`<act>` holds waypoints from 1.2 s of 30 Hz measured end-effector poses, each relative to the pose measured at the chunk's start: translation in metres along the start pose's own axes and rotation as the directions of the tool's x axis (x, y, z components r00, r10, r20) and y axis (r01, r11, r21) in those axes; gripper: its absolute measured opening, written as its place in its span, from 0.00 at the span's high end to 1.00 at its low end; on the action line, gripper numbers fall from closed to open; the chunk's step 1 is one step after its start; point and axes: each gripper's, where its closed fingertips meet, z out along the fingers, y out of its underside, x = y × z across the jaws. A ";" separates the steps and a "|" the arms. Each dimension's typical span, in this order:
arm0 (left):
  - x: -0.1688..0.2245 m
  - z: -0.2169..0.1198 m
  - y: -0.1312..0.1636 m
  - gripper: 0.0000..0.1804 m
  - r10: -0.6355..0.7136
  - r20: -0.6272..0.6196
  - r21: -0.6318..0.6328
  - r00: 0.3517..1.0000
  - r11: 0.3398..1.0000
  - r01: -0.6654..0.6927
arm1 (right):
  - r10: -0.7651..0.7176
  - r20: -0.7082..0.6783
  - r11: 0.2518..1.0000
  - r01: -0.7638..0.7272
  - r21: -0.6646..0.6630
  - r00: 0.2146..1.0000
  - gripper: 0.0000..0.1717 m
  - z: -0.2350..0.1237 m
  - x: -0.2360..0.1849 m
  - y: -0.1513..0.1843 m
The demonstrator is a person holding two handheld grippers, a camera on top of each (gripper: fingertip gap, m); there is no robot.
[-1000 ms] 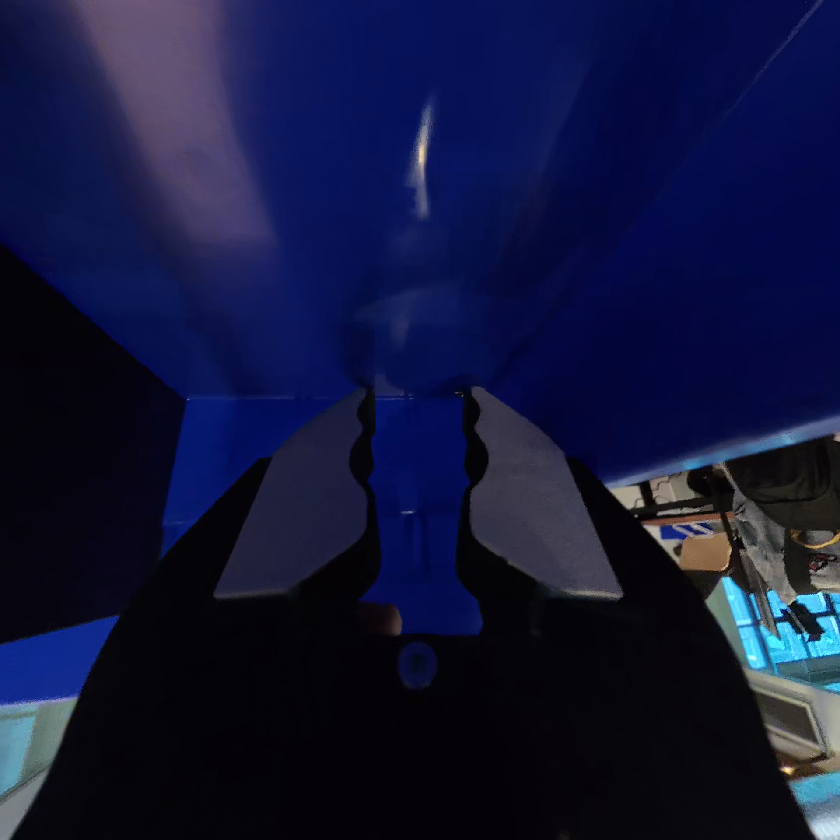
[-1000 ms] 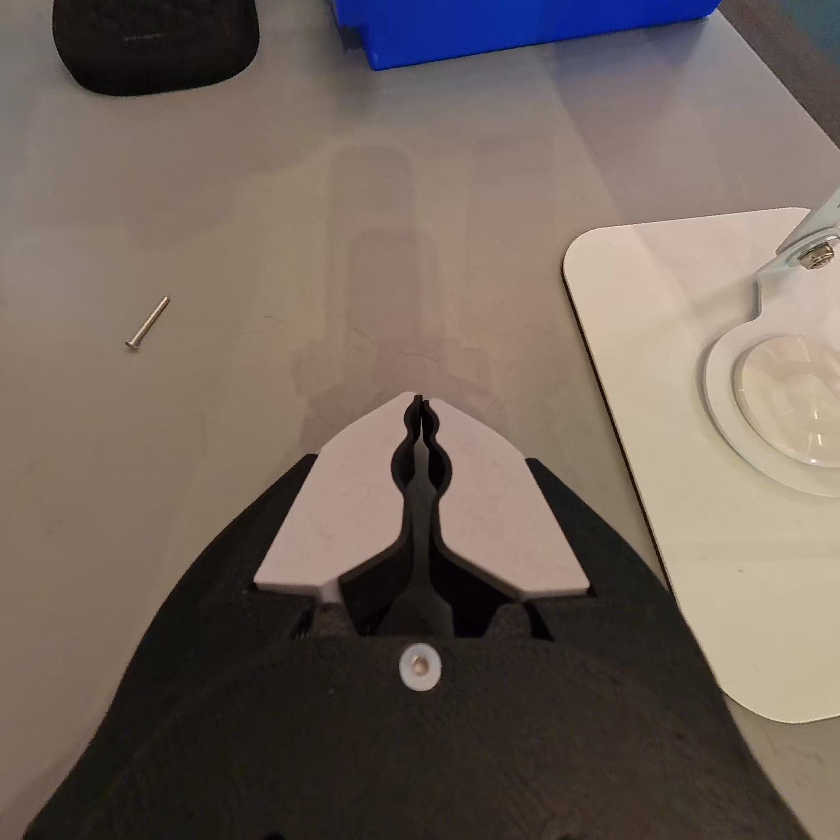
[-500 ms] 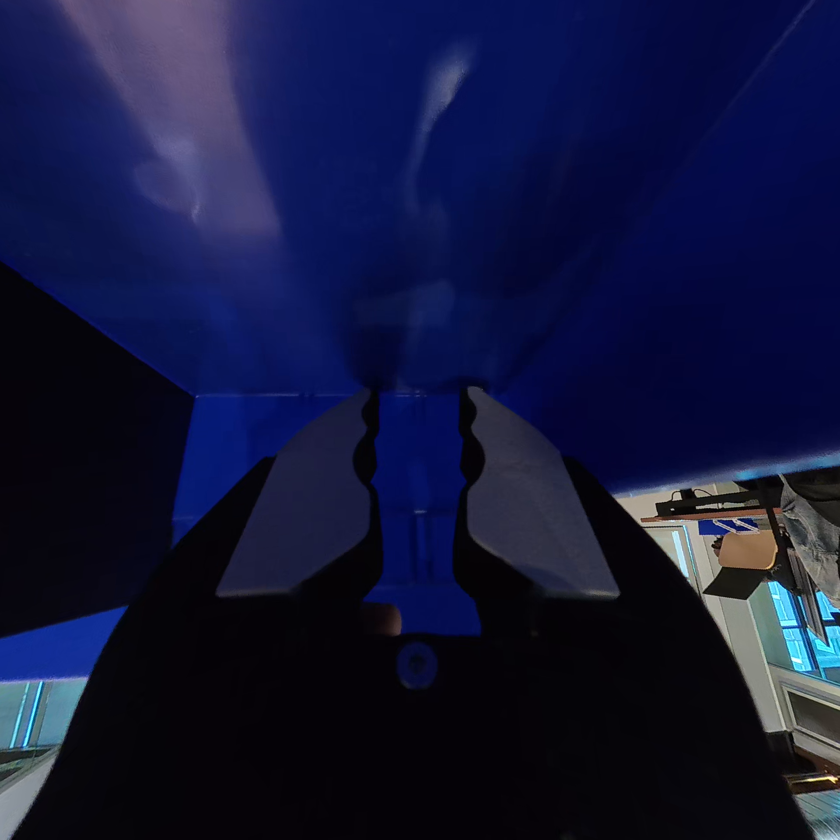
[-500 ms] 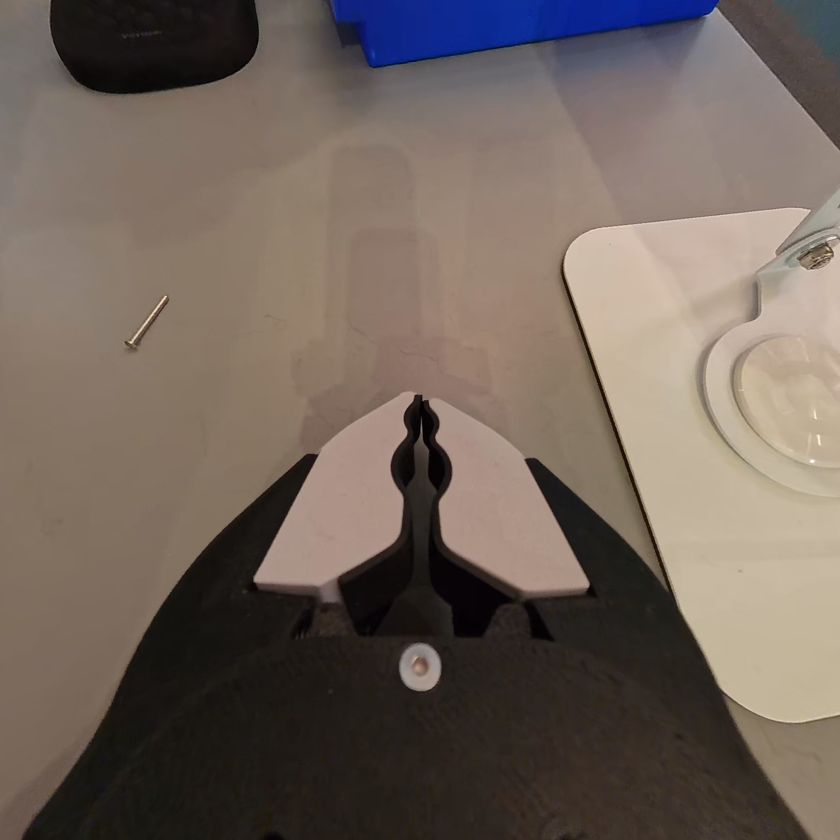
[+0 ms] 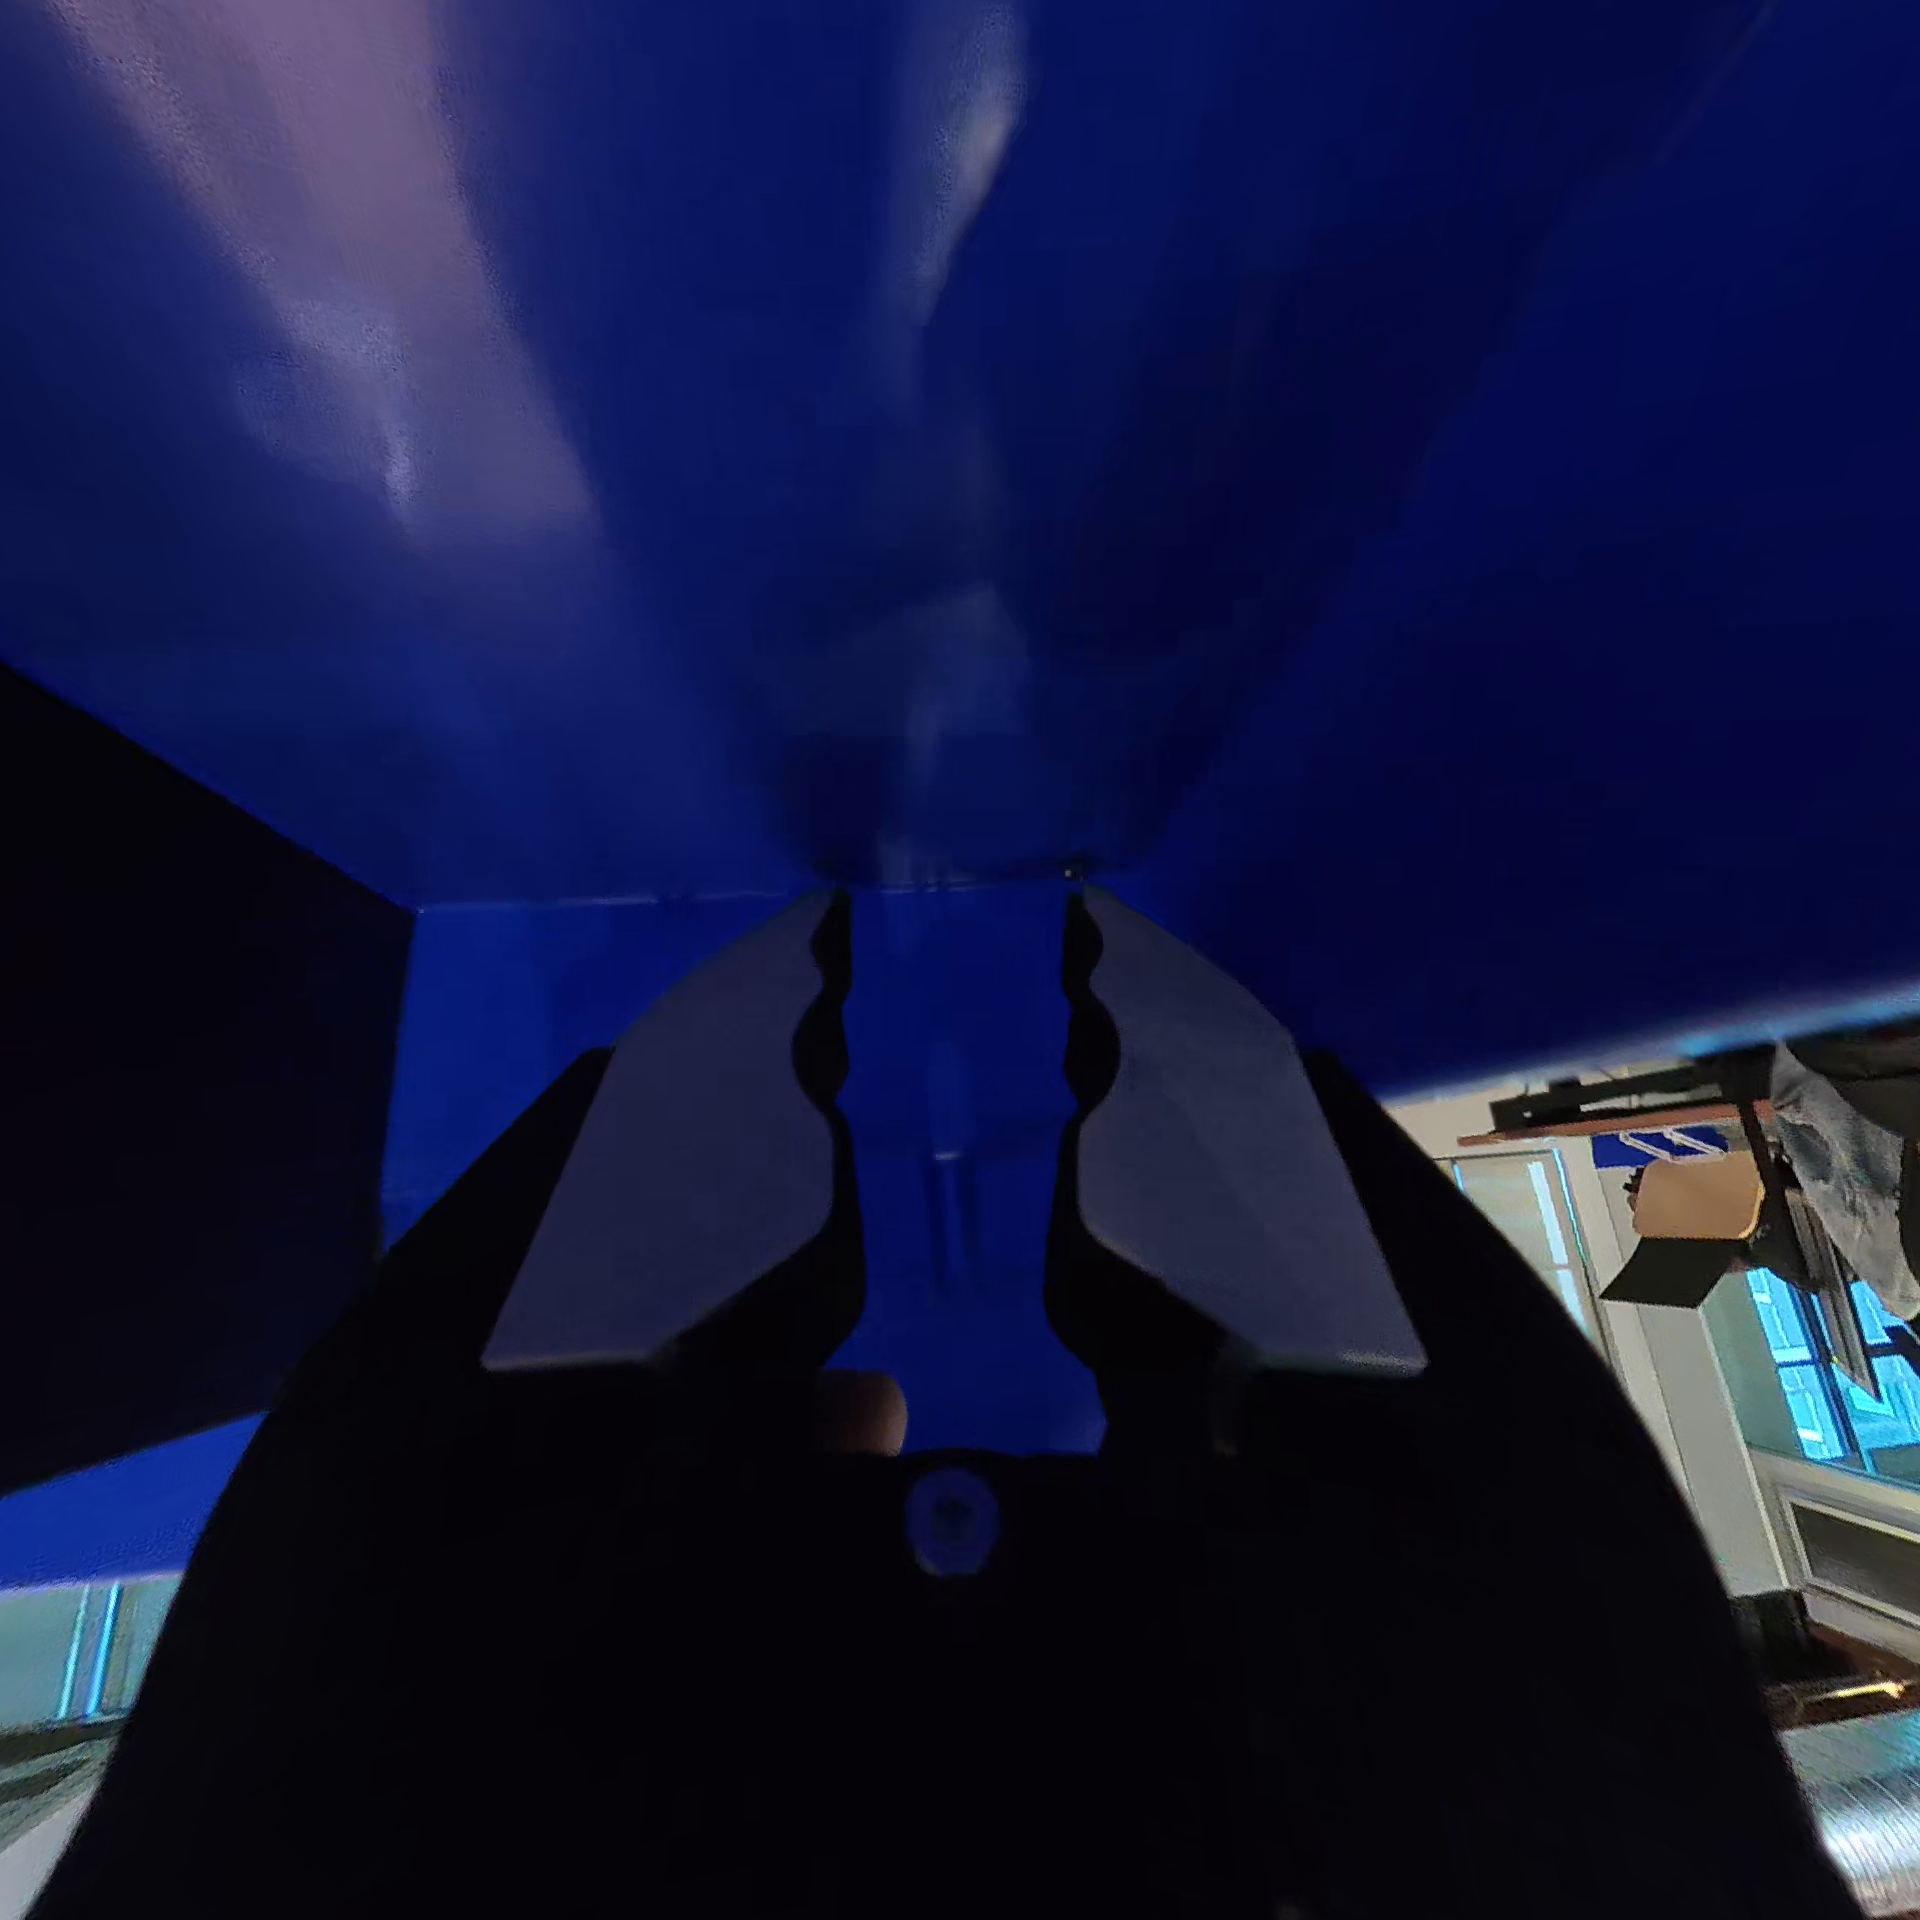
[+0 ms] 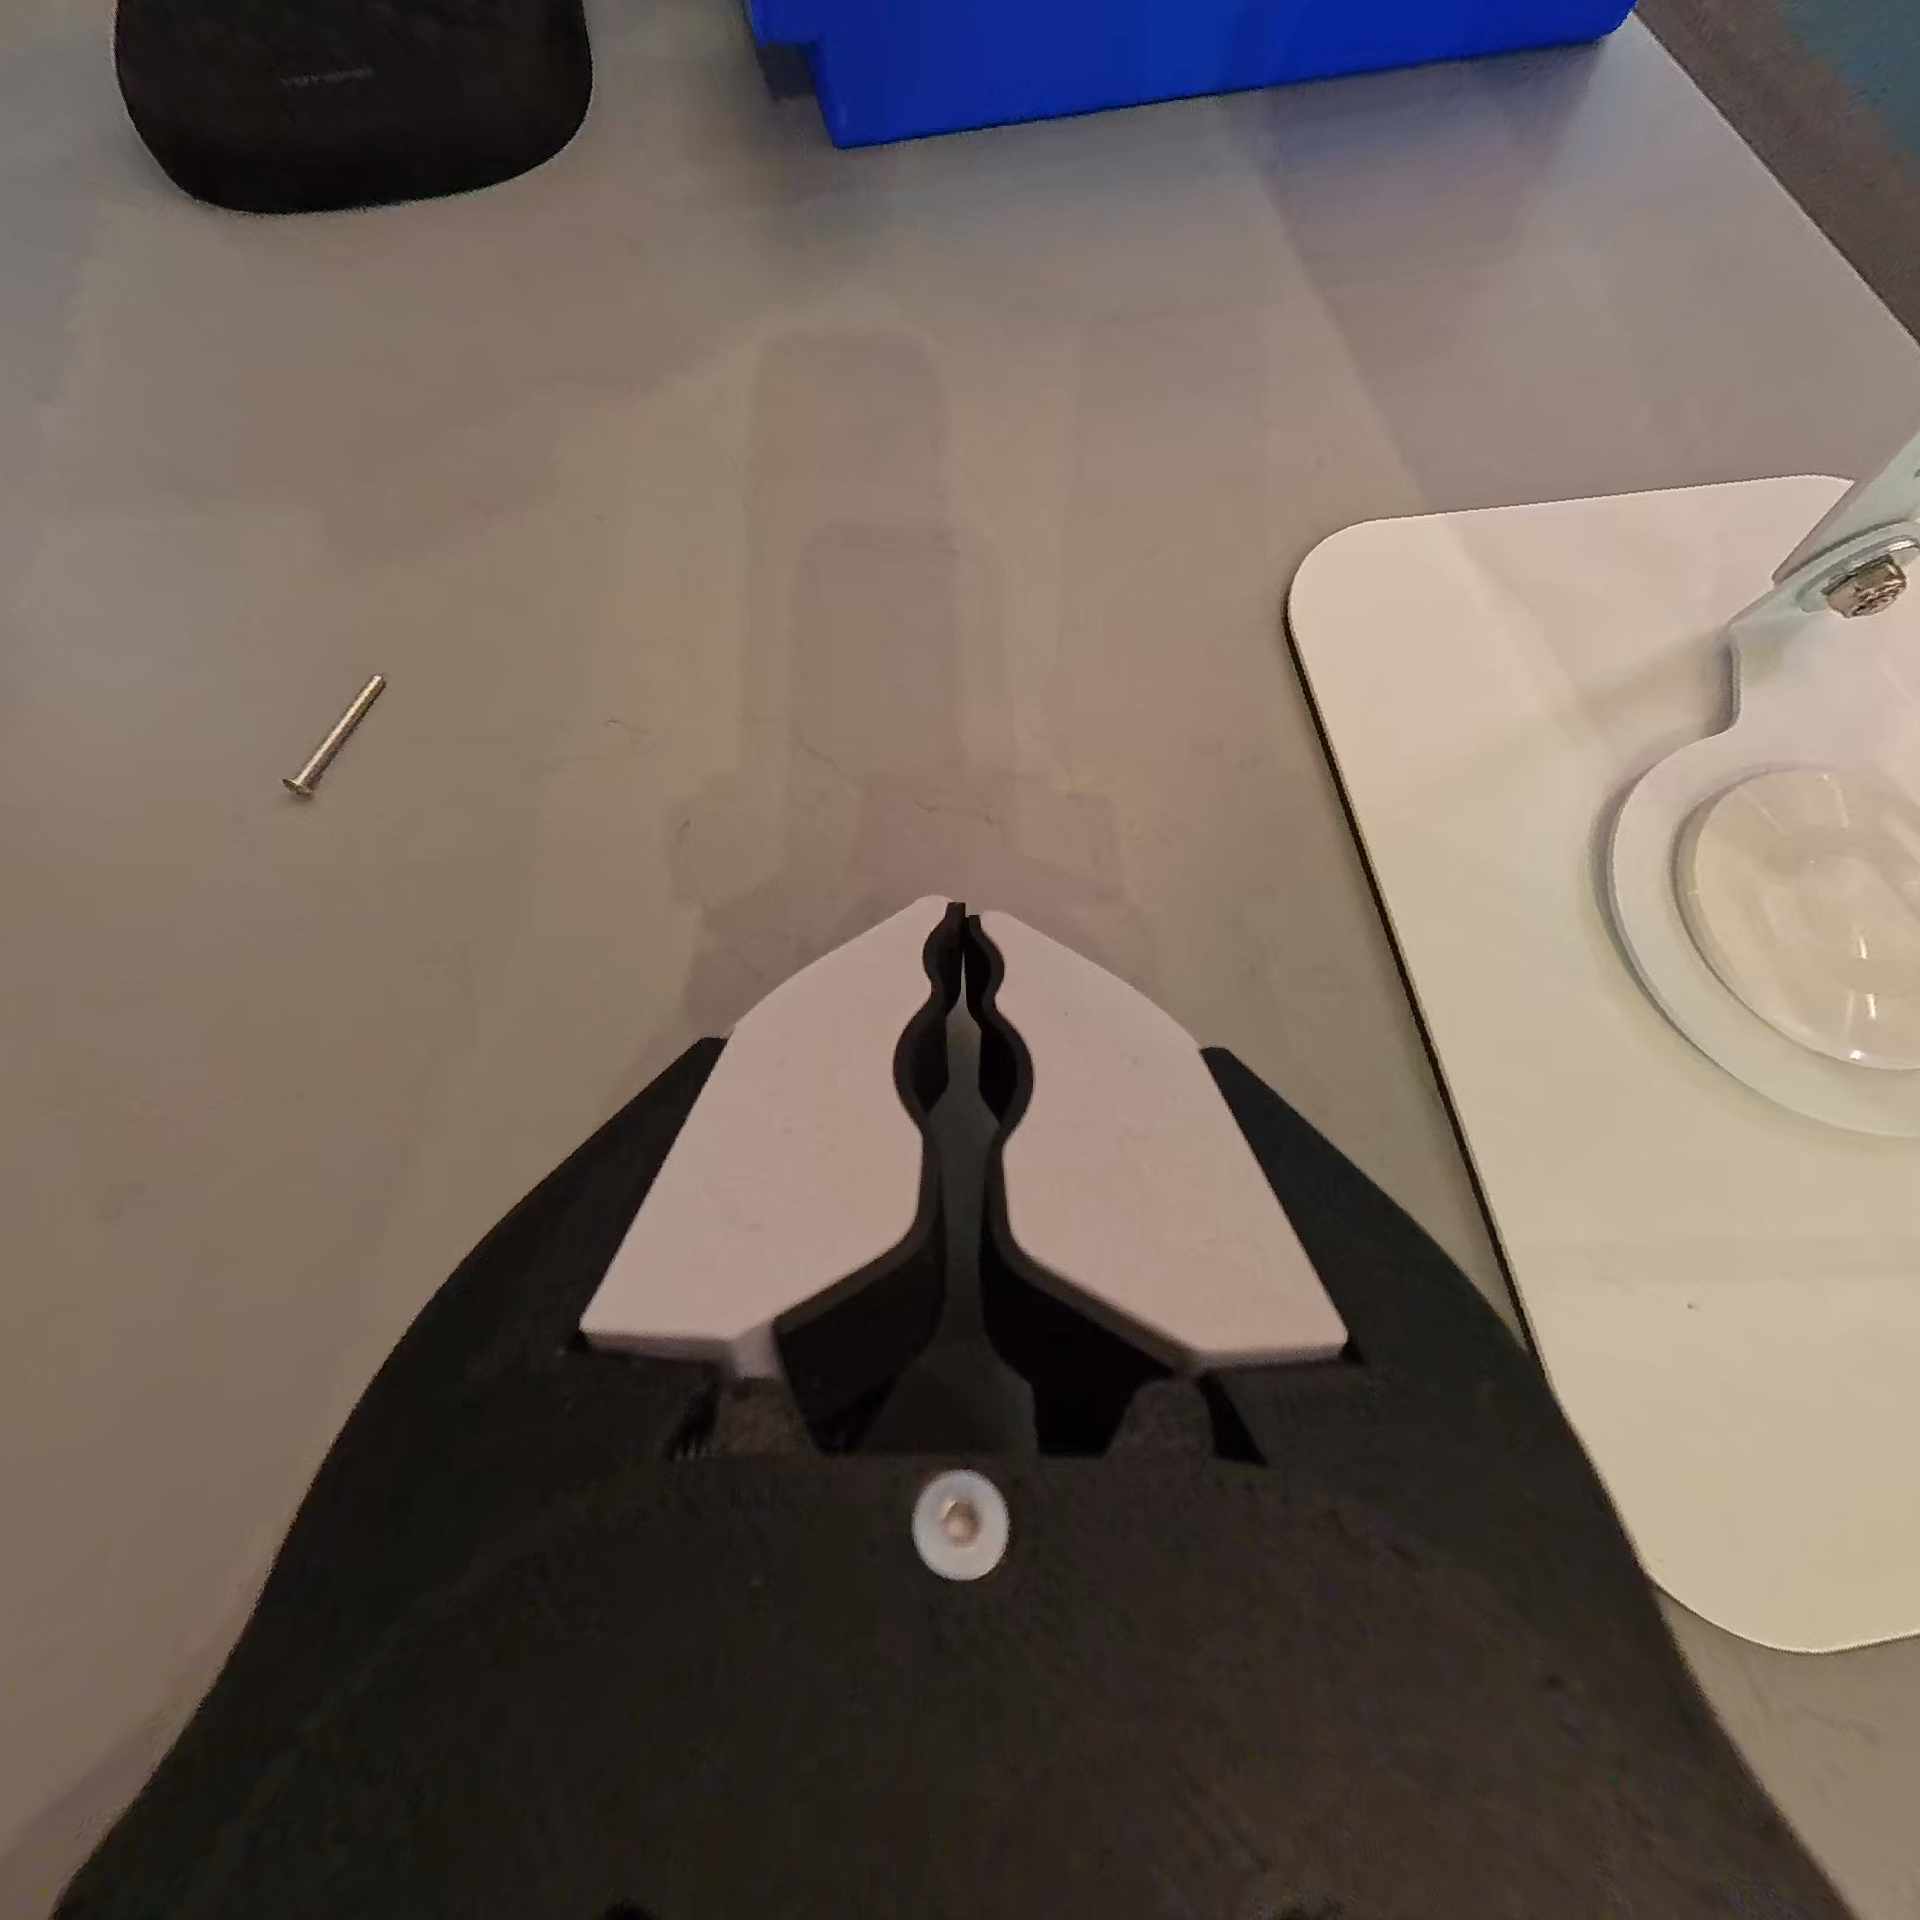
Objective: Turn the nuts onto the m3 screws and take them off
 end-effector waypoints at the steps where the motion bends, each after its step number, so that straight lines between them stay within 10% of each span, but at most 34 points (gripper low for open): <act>1: 0.000 0.001 -0.001 0.80 -0.004 0.003 0.000 1.000 1.000 0.004 | 0.001 0.000 1.000 -0.001 0.001 1.000 1.00 0.000 0.000 0.000; 10: -0.002 0.001 -0.002 0.78 -0.028 0.024 0.019 0.999 0.999 0.027 | 0.003 0.001 1.000 -0.003 0.007 1.000 1.00 -0.001 0.000 -0.001; 12: -0.006 -0.004 -0.005 0.67 -0.092 0.017 0.074 0.996 0.993 0.091 | 0.002 0.001 1.000 -0.002 0.007 1.000 1.00 -0.001 0.000 -0.001; 19: -0.007 -0.030 -0.007 0.72 -0.327 -0.122 0.211 0.937 0.914 0.346 | 0.005 0.003 1.000 -0.005 0.006 1.000 1.00 -0.001 0.000 -0.001; 26: 0.023 -0.062 -0.016 0.38 -0.376 -0.420 0.346 0.826 0.775 0.529 | 0.005 0.003 1.000 -0.005 0.009 1.000 1.00 -0.001 0.000 -0.001; 36: 0.074 -0.045 -0.027 0.27 -0.369 -0.514 0.330 0.774 0.748 0.576 | 0.004 0.002 1.000 -0.004 0.007 1.000 1.00 -0.001 0.000 -0.001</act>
